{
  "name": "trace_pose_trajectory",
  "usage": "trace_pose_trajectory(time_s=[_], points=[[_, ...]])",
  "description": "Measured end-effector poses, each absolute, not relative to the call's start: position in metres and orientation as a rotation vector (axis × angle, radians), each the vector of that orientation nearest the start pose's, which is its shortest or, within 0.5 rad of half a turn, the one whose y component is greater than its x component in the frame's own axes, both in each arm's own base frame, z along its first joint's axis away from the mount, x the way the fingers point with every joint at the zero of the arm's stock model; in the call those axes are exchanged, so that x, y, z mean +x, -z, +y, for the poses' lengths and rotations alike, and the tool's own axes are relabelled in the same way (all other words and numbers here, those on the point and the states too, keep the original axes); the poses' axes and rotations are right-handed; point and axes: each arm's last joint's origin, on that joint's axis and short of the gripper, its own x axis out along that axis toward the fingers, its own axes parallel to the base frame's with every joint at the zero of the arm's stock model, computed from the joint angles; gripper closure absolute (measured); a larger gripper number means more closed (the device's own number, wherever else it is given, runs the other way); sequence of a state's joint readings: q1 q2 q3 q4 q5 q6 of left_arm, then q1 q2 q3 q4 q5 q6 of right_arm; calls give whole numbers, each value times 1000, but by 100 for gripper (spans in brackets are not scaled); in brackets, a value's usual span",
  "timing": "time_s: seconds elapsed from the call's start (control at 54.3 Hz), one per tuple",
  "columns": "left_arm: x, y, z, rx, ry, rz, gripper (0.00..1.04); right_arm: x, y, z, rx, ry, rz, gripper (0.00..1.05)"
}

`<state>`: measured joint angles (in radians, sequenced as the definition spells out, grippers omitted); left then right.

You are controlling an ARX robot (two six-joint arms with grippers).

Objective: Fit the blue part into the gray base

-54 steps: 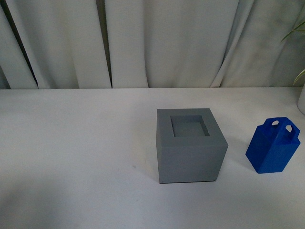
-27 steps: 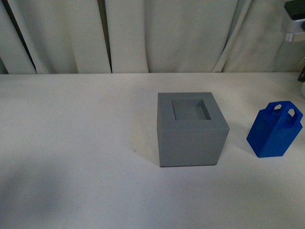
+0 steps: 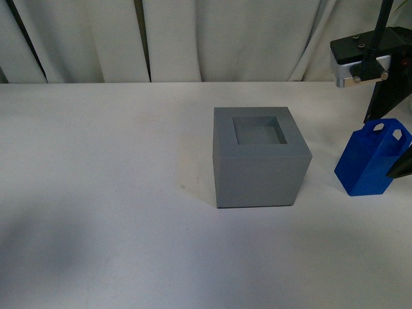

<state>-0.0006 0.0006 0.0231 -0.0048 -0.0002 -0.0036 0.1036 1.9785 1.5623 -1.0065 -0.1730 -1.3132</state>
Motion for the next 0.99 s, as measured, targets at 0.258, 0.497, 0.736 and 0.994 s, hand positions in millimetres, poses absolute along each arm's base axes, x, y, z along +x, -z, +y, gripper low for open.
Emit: trace_pose_trajectory(time_s=[0.258, 0.497, 0.736, 0.994], points=[[96, -171, 0, -4, 0, -18, 6, 389, -196, 48, -1050, -1129, 1068, 7], [96, -171, 0, -4, 0, -18, 6, 390, -195, 48, -1072, -1131, 1069, 7], [96, -171, 0, -4, 0, -18, 6, 392, -196, 47, -1093, -1118, 1061, 14], [96, -171, 0, -4, 0, -18, 6, 392, -196, 46, -1084, -1118, 1057, 58]])
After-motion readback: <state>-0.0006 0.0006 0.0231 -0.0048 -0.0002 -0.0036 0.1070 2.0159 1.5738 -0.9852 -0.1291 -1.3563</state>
